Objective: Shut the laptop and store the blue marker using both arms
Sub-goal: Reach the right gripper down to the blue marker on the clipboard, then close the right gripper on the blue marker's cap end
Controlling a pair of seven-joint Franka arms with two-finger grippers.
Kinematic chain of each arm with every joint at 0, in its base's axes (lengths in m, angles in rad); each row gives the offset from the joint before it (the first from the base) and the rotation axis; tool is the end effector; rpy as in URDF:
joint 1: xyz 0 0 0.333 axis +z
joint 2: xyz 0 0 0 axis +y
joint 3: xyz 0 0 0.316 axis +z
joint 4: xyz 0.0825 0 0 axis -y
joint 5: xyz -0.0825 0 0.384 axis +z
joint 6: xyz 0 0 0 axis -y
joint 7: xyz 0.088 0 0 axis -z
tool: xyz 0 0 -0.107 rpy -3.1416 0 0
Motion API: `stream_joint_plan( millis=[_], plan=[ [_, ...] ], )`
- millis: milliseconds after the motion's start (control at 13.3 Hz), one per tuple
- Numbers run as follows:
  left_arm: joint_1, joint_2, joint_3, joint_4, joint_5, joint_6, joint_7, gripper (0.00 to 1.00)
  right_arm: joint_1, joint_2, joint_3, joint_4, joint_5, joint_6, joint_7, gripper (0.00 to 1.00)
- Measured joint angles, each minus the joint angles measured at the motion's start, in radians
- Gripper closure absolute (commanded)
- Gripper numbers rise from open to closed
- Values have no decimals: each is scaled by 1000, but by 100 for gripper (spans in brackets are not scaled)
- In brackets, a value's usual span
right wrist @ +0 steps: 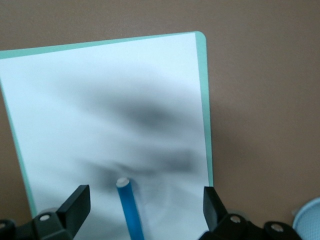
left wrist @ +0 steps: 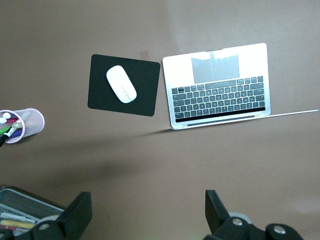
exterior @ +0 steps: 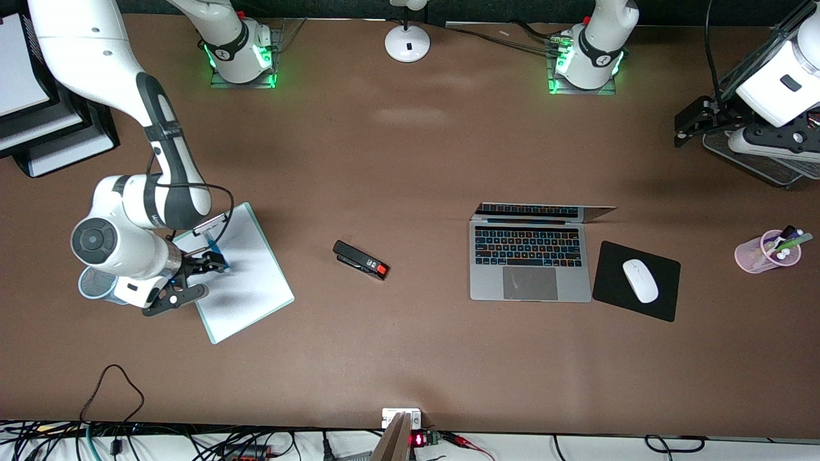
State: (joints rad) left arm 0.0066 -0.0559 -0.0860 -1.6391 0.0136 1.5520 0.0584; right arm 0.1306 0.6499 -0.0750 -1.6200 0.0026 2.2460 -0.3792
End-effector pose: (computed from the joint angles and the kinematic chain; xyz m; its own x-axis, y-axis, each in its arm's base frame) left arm 0.5327 -0.0422 0.6211 0.9901 -0.1368 -0.0324 -0.1374 -0.9904 -0.0165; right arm 0.6880 0.0448 0.2426 0.9010 0.4322 -0.0369 0.4334 -0.9006 0.0320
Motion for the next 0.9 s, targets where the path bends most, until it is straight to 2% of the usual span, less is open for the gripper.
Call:
stream_joint_plan(
  millis=[675, 900],
  plan=[
    [0, 0, 0, 0, 0, 0, 0, 0, 29, 38, 1, -41, 0, 12, -54, 0],
    [0, 0, 0, 0, 0, 0, 0, 0, 29, 37, 0, -48, 0, 12, -60, 8]
  ],
)
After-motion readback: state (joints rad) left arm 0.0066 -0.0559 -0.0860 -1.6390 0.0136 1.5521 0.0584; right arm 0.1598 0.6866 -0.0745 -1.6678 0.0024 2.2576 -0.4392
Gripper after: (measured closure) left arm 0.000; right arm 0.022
